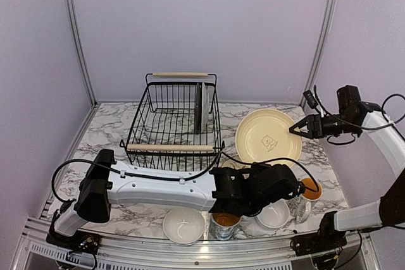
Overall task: Load the mixed dishes into the dish rack
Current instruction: Pass from the right arm to the left, then insert the plate into the dish rack.
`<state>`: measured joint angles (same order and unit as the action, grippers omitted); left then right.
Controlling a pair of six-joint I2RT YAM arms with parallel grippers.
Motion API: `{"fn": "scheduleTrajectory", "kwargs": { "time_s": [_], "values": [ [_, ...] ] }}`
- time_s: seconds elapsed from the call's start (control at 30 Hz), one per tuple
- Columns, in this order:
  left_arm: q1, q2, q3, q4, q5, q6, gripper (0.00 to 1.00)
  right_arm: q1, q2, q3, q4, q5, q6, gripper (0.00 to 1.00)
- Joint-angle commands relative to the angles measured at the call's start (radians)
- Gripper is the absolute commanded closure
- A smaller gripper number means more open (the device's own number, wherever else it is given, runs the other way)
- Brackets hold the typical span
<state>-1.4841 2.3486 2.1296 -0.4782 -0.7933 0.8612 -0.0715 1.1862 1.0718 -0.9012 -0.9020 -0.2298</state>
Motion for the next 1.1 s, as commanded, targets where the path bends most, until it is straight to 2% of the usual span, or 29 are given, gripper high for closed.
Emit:
{"fn": "scheduleTrajectory", "kwargs": {
  "time_s": [0.0, 0.23, 0.47, 0.6, 0.7, 0.87, 0.97, 1.07],
  "values": [
    [0.001, -0.070, -0.004, 0.133, 0.042, 0.016, 1.00, -0.065, -0.011, 0.114, -0.038, -0.035, -0.063, 0.37],
    [0.022, -0.167, 0.003, 0.084, 0.230, -0.157, 1.00, -0.148, -0.015, 0.237, -0.047, -0.055, -0.099, 0.35],
    [0.110, -0.376, -0.100, 0.104, 0.416, -0.395, 1.00, -0.177, -0.007, 0.271, 0.026, -0.078, -0.021, 0.35],
    [0.227, -0.492, -0.145, 0.128, 0.476, -0.563, 1.00, -0.218, -0.019, 0.253, 0.102, -0.035, -0.036, 0.34],
    [0.346, -0.579, -0.182, 0.152, 0.582, -0.725, 1.00, -0.218, -0.061, 0.167, 0.181, 0.028, -0.067, 0.35],
    [0.524, -0.744, -0.361, 0.295, 0.658, -0.978, 1.00, -0.218, -0.097, 0.034, 0.274, 0.017, -0.091, 0.35],
    [0.641, -0.807, -0.480, 0.376, 0.770, -1.084, 1.00, -0.218, -0.100, -0.035, 0.327, 0.005, -0.094, 0.35],
    [0.771, -0.823, -0.577, 0.499, 0.988, -1.225, 1.00, -0.218, -0.087, -0.131, 0.452, 0.009, -0.064, 0.35]
  ]
}}
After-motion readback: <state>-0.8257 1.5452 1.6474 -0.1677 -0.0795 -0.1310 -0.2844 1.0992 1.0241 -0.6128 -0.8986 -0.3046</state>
